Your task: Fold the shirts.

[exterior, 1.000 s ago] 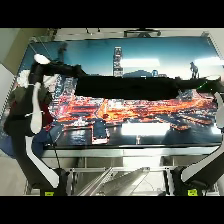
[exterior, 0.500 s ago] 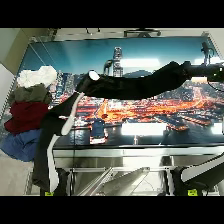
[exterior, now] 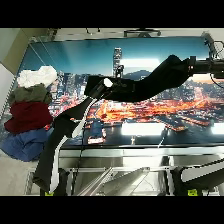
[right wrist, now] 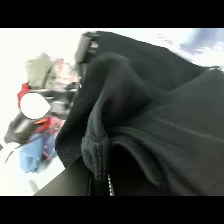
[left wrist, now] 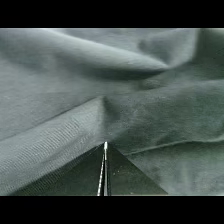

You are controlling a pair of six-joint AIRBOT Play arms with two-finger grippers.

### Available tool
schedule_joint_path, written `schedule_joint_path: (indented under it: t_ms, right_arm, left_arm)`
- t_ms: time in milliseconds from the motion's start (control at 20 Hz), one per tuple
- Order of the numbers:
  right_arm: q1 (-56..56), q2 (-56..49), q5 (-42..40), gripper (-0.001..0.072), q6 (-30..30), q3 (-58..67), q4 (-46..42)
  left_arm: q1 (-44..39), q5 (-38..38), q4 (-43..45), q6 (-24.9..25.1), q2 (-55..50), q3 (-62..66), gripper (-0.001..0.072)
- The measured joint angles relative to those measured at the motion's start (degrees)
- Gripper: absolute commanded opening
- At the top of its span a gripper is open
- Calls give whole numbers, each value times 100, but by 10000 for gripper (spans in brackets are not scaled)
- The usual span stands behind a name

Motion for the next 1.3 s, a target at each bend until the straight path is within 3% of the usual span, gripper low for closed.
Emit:
schedule_joint_path:
  t_ms: [200,450,600,800,850,900,950,1150,1300]
  right_arm:
    - [149,118,55,28,0,0,68]
    - [444,149,-103,28,0,0,-26]
    - [1093,122,-890,29,-2,0,-31]
    - [2815,-302,-2841,39,-378,0,245]
    - [3296,-481,-3403,103,-544,0,350]
    - [3814,-704,-4024,357,-748,0,450]
    - [4286,-927,-4629,512,-992,0,588]
    - [5497,-1537,-6360,516,-1714,-2,981]
    - [5556,-1425,-6428,515,-1873,-2,634]
  left_arm:
    - [-33,-33,-442,-11,-72,-28,21]
    - [726,-1145,-1405,310,632,-33,19]
    - [1624,-2188,-2109,540,1453,-31,19]
    - [2638,-3344,-2719,693,2358,-37,20]
    - [2830,-3530,-2767,730,2533,-37,20]
    - [2983,-3720,-2791,758,2671,-37,20]
    - [3091,-3915,-2813,798,2780,-37,20]
    - [3296,-4395,-2870,863,2994,-94,20]
    - [3346,-4583,-2909,940,3132,-374,20]
